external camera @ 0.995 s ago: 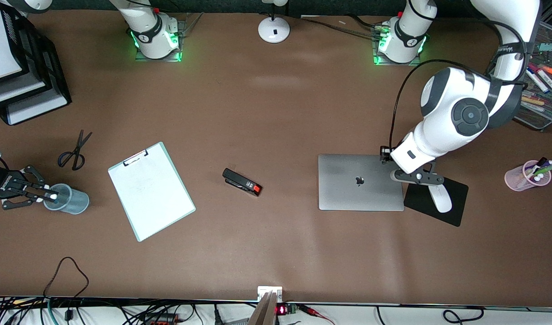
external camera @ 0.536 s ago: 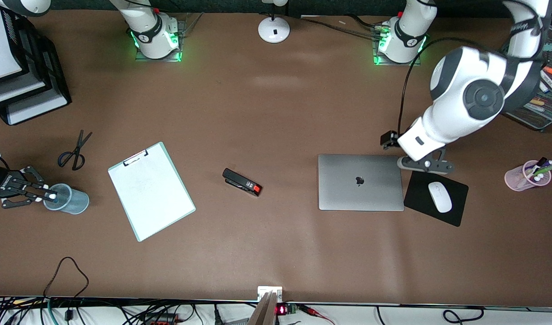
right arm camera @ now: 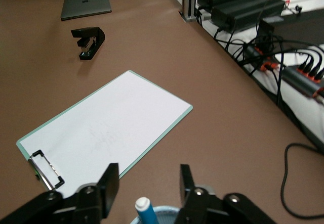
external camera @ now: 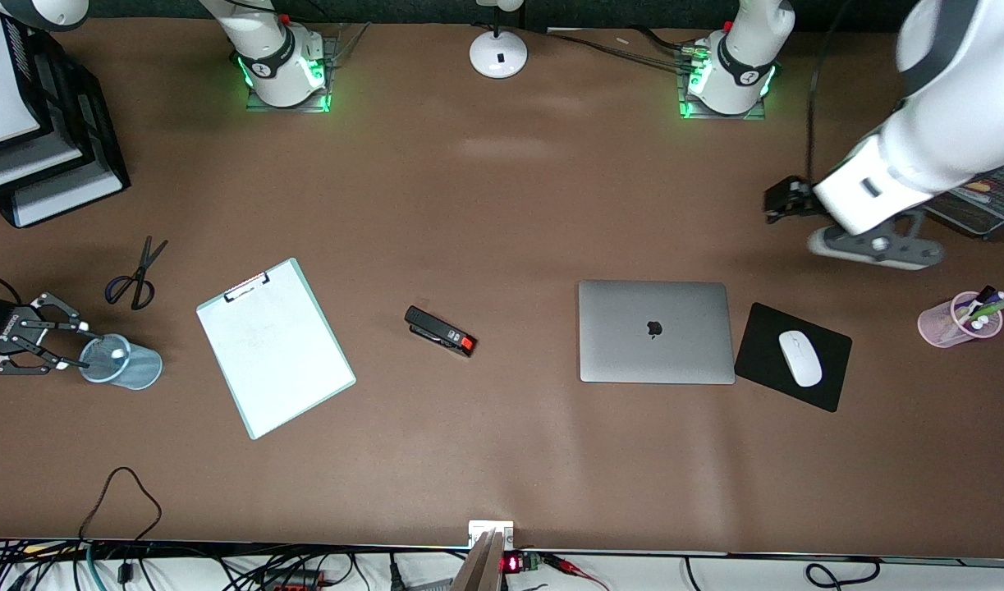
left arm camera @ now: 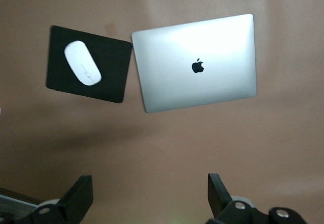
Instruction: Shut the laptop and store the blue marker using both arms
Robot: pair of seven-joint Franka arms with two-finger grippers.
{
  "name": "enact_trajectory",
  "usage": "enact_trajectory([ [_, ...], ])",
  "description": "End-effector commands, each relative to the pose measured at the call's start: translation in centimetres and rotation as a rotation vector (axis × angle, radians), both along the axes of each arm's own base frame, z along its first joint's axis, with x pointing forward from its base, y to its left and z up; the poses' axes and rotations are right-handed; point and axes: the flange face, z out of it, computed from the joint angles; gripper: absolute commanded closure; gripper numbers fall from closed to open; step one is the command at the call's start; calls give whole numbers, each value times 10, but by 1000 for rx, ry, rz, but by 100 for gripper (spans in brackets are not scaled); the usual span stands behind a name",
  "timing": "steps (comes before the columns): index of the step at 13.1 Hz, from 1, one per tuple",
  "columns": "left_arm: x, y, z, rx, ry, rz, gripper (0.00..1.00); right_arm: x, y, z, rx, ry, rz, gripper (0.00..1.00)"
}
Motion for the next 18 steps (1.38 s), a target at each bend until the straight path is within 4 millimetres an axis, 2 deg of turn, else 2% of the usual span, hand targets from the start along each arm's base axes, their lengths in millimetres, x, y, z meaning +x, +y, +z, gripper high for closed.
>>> enact_trajectory([
  [1,-17,17,17,27,-9,-39,0,0,3,10,-14,97,-39,0],
  [2,-26,34,25,32,-34,-10,0,1,6,14,-27,127,-50,0],
  [4,-29,42,30,30,-185,23,0,4,14,21,-53,208,-92,0],
  [6,-31,59,19,28,-269,64,0,9,32,45,-150,253,-98,0],
  [8,-40,65,5,35,-169,42,0,13,46,61,-233,307,-125,0],
  [10,-47,66,5,31,-84,26,0,13,58,86,-342,379,-184,0],
  [11,-50,66,9,42,-46,24,0,16,71,100,-371,397,-209,0],
  [14,-39,63,20,37,-62,16,0,20,118,140,-493,482,-325,0],
  [15,-37,64,16,36,-55,15,0,20,139,147,-523,523,-344,0],
  [18,-35,63,16,35,-61,13,0,19,179,163,-568,596,-423,0],
])
